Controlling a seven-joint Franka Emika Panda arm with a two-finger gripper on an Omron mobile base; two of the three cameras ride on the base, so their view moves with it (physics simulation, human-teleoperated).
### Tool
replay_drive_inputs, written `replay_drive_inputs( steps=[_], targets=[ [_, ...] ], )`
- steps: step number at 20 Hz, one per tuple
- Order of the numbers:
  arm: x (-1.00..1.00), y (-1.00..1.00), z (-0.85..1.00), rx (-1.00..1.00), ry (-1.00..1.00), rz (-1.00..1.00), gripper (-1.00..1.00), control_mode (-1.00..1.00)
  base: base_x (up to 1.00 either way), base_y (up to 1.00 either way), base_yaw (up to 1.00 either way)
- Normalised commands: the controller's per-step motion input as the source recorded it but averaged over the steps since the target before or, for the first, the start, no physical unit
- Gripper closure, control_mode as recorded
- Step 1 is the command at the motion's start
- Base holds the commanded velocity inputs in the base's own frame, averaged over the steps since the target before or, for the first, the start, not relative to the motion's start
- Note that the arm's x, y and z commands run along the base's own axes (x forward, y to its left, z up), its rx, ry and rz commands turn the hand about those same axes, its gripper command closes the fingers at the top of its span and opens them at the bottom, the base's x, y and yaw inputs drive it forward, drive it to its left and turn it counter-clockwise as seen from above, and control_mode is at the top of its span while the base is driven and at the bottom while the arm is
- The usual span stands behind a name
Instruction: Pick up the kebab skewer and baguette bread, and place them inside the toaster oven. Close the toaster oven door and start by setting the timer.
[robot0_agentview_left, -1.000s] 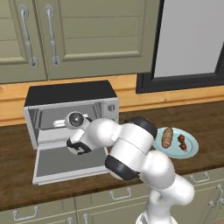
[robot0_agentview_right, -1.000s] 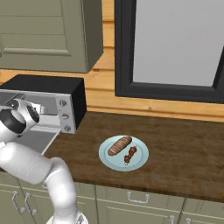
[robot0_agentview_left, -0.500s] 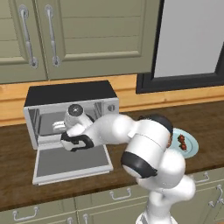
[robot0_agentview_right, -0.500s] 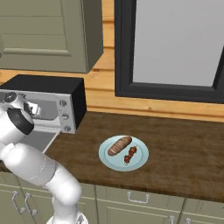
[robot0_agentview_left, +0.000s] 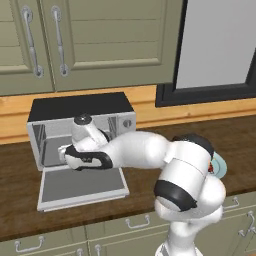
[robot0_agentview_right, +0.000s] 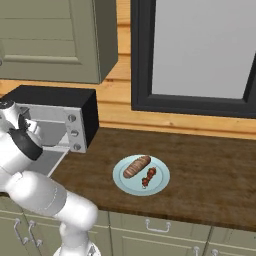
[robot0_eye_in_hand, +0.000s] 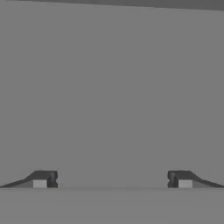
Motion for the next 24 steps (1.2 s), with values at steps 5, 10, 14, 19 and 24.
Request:
replay_drive_inputs(
  steps=[5,10,14,19,24],
  targets=[
    [-1.0,-0.18,-0.24,-0.03,0.19,0.0,-1.0,-1.0,0.0,0.0,0.0],
    [-0.92,-0.61,0.46,0.0,0.05,0.0,-1.0,-1.0,0.0,0.0,0.0],
    [-0.58,-0.72,0.94,0.0,0.0,0.0,-1.0,-1.0,0.0,0.0,0.0],
    [-0.81,-0.93,0.66,0.02,-0.01,0.0,-1.0,-1.0,0.0,0.0,0.0],
    [-0.61,-1.0,0.17,-0.01,0.0,-0.01,-1.0,-1.0,0.0,0.0,0.0]
  ],
)
